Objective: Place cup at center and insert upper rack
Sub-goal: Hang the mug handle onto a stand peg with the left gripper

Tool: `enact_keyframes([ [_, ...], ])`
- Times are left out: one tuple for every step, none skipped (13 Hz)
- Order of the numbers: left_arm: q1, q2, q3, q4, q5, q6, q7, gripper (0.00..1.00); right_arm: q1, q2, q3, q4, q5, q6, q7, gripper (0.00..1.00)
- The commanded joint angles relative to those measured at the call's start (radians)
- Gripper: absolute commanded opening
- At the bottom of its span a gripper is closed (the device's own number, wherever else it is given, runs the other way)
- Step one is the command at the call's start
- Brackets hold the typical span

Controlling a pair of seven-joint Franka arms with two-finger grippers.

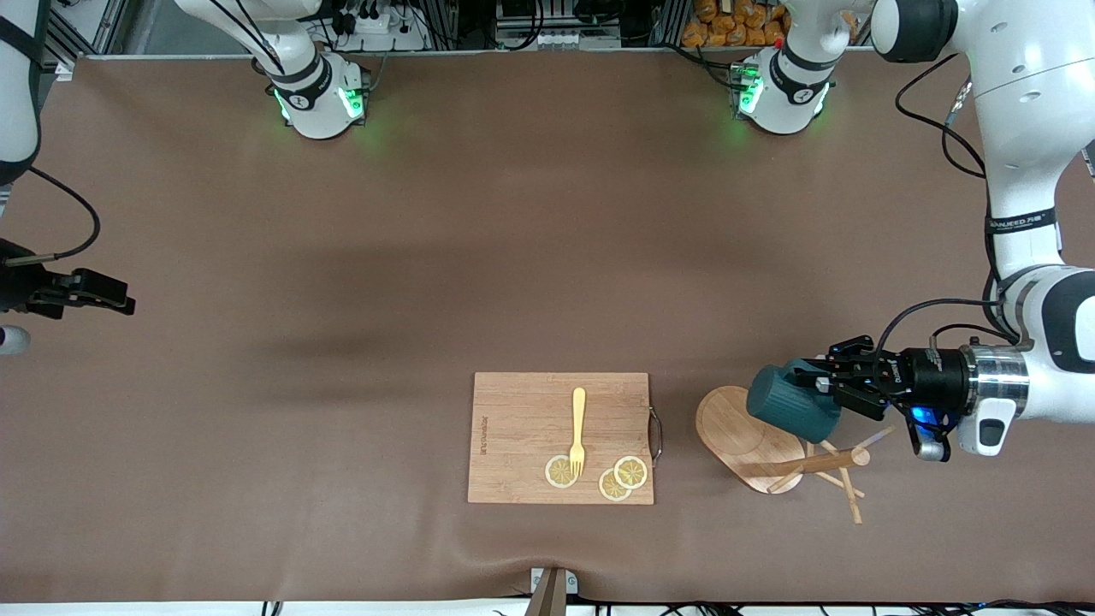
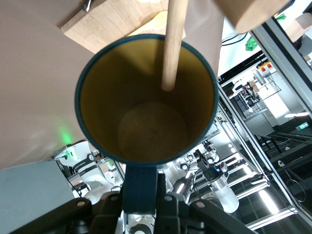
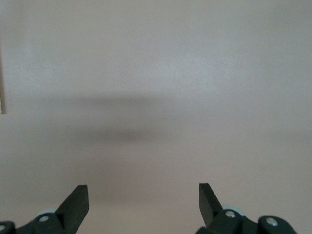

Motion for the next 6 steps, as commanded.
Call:
enact_keyframes([
  [0.018, 0.012, -0.005, 0.013, 0.015, -0.021, 0.04, 0.0, 0.018, 0.001, -0.001, 0.018, 0.02, -0.019, 0.065, 1.0],
  [0.028, 0.018, -0.005, 0.013, 0.013, -0.021, 0.043, 0.0, 0.024, 0.001, -0.001, 0.018, 0.025, -0.019, 0.063, 1.0],
  [0.031, 0.023, -0.005, 0.013, 0.012, -0.021, 0.054, 0.0, 0.024, 0.001, -0.001, 0.017, 0.024, -0.021, 0.063, 1.0],
  [0.034, 0.024, -0.005, 0.013, 0.012, -0.021, 0.066, 0.0, 0.025, 0.001, -0.001, 0.017, 0.024, -0.021, 0.065, 1.0],
  [0.034, 0.024, -0.005, 0.013, 0.01, -0.021, 0.069, 0.0, 0.033, 0.001, -0.001, 0.017, 0.025, -0.021, 0.066, 1.0],
  [0.04, 0.024, -0.005, 0.013, 0.007, -0.021, 0.069, 0.0, 0.042, 0.002, -0.001, 0.017, 0.025, -0.021, 0.069, 1.0],
])
